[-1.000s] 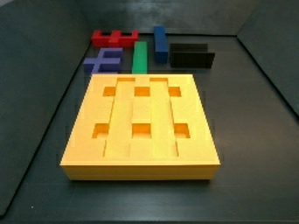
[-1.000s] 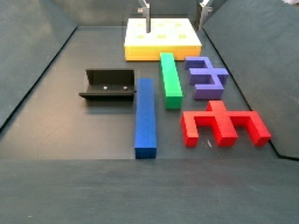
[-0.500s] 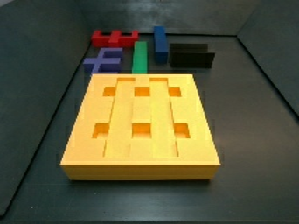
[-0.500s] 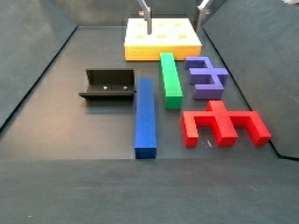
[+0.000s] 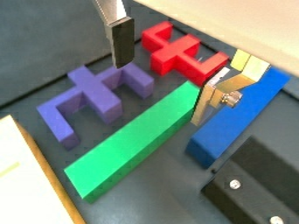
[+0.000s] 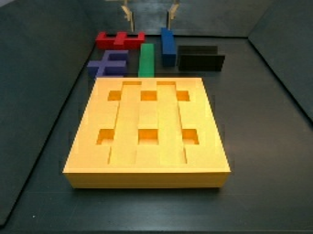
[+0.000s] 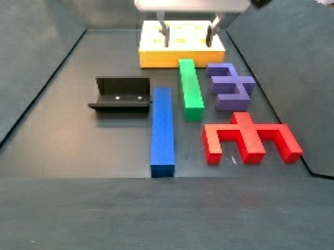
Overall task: Pick up the green object. Move up. Move to above the board. Insert the green object.
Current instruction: Pick up the green object.
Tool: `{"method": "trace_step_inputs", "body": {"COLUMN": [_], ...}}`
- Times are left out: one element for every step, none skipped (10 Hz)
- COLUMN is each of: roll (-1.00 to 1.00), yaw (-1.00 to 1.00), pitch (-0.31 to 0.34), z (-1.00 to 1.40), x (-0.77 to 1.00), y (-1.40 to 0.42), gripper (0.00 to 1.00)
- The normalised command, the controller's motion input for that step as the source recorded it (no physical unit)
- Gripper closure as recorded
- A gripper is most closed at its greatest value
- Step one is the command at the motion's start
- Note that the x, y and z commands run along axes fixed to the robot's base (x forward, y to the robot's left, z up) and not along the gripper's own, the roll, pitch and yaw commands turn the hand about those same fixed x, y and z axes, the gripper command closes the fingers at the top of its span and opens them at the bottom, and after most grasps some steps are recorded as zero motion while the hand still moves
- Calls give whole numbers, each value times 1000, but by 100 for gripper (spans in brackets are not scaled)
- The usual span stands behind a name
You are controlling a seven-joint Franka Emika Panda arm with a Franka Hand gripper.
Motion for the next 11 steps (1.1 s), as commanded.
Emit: {"method": "trace_step_inputs", "body": {"roll": [-44, 0, 16, 49, 0, -124, -261, -94, -24, -17, 0], "yaw": [-29, -326, -366, -297, -194, -60, 0, 0, 0, 0, -77], "pitch": [-170, -80, -33, 0, -3, -106, -171, -100, -80, -60, -59], "z": [-889, -886, -783, -517, -434, -480, -466, -314, -174, -183, -286], "x": [0, 0, 0, 197, 180, 103, 0, -151, -297, -29, 0], "y": [0, 97, 109, 0, -51, 0, 0, 0, 0, -49, -40], "gripper": [0, 0, 0, 0, 0, 0, 0, 0, 0, 0, 0]}}
